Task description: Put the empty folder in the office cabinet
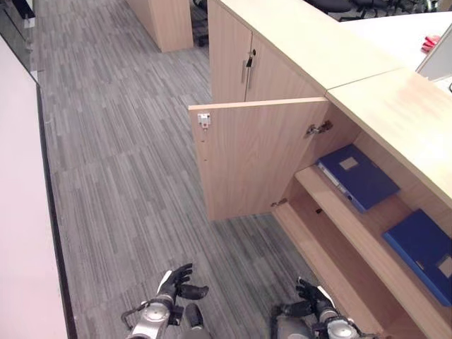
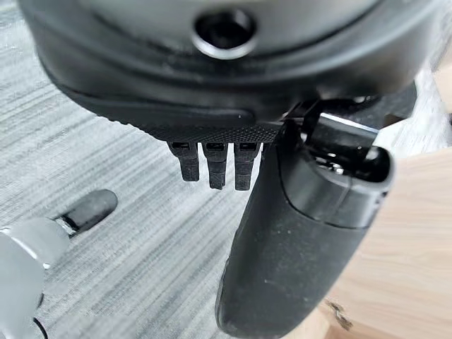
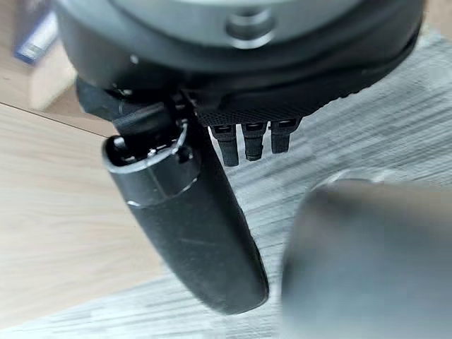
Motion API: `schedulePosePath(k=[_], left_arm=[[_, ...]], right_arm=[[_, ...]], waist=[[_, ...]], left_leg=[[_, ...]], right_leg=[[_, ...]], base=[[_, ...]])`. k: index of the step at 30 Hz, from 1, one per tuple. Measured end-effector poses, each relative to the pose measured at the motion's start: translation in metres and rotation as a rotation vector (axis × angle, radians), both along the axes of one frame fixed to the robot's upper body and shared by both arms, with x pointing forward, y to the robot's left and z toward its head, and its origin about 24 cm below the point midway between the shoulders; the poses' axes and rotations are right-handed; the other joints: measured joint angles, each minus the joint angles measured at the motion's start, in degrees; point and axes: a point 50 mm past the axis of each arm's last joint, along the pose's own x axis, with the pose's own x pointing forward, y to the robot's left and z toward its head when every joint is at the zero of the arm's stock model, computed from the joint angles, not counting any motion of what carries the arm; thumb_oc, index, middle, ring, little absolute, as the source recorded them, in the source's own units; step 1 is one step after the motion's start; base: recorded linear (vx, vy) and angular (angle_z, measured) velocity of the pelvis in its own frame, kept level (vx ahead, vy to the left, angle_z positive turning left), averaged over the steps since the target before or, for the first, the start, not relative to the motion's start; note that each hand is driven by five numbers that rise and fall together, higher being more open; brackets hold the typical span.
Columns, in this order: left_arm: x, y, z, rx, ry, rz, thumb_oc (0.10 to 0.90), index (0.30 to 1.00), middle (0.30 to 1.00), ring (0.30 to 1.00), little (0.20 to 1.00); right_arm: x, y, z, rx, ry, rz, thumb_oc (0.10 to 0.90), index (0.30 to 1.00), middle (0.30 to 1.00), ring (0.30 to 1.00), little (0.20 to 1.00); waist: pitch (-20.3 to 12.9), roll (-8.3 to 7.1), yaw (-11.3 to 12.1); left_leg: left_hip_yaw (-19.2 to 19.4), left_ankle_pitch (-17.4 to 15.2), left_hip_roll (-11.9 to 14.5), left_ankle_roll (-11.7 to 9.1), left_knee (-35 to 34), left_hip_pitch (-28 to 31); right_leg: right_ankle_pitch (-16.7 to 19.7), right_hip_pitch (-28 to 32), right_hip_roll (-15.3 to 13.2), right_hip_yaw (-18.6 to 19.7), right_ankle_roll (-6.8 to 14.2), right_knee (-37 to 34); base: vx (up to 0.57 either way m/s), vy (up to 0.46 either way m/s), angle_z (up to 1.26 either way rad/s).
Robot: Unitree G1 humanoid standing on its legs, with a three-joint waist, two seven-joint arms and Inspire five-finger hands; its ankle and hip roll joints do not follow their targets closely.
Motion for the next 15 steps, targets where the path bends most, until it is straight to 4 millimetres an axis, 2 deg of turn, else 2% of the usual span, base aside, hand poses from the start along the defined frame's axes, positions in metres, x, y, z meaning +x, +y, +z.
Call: schedulePosePath(k=[1,2,3,5,11,13,15], left_arm=[[-0.014,-0.014,-0.008,-0.039,0.028,-0.003,0.800,0.900,0.900,0.900,0.900],[-0.019,-0.016,-0.011,-0.047,0.044,0.000,0.800,0.900,0.900,0.900,0.900],[-0.032,-0.021,-0.017,-0.063,0.082,0.009,0.800,0.900,0.900,0.900,0.900],[-0.046,-0.025,-0.023,-0.075,0.122,0.018,0.800,0.900,0.900,0.900,0.900],[-0.050,-0.027,-0.024,-0.071,0.128,-0.006,0.800,0.900,0.900,0.900,0.900],[-0.047,-0.022,-0.019,-0.094,0.105,-0.020,0.800,0.900,0.900,0.900,0.900],[-0.041,-0.005,-0.014,-0.077,0.080,0.007,0.800,0.900,0.900,0.900,0.900]], right_arm=[[-0.008,-0.012,-0.004,-0.029,0.044,-0.026,0.800,0.900,0.900,0.900,0.900],[-0.009,-0.014,-0.005,-0.033,0.048,-0.030,0.800,0.900,0.900,0.900,0.900],[-0.013,-0.018,-0.005,-0.043,0.058,-0.032,0.800,0.900,0.900,0.900,0.900],[-0.016,-0.021,-0.005,-0.052,0.066,-0.032,0.800,0.900,0.900,0.900,0.900],[-0.030,-0.025,-0.008,-0.059,0.098,-0.043,0.800,0.900,0.900,0.900,0.900],[-0.035,-0.028,-0.009,-0.059,0.110,-0.055,0.800,0.900,0.900,0.900,0.900],[-0.040,-0.032,-0.009,-0.066,0.115,-0.070,0.800,0.900,0.900,0.900,0.900]], waist=[[-0.51,2.67,-0.14],[-0.57,3.02,-0.16],[-1.16,4.08,-0.24],[-1.74,4.67,-0.53],[-4.60,2.58,-0.74],[-5.35,2.00,-0.66],[-6.64,1.78,-0.96]], left_leg=[[0.54,-0.32,0.19,-0.66,0.01,0.80],[0.74,-0.37,0.30,-0.88,0.01,1.11],[0.92,-0.19,0.50,-1.24,0.03,1.81],[1.06,-0.26,0.66,-1.43,0.25,2.36],[-0.14,-0.76,0.43,-1.97,0.25,3.34],[-0.19,-1.10,0.37,-2.35,0.04,4.26],[0.04,-1.37,0.39,-2.47,0.01,4.82]], right_leg=[[0.19,1.49,0.71,-0.14,0.05,-1.68],[0.47,2.04,0.96,-0.06,0.06,-2.30],[1.05,3.28,1.12,-0.21,-0.23,-3.79],[1.89,4.87,1.49,-0.92,-0.65,-5.76],[3.49,9.07,2.02,-2.25,-0.74,-10.83],[3.68,10.09,1.78,-2.57,-0.74,-11.43],[3.31,10.47,1.70,-2.48,-0.30,-11.46]], base=[[0.10,-0.058,0.43],[0.07,-0.044,-0.09],[0.08,-0.054,-0.11],[0.08,-0.072,-0.01],[0.06,-0.052,0.10],[0.04,-0.001,0.01],[0.04,-0.001,-0.04]])
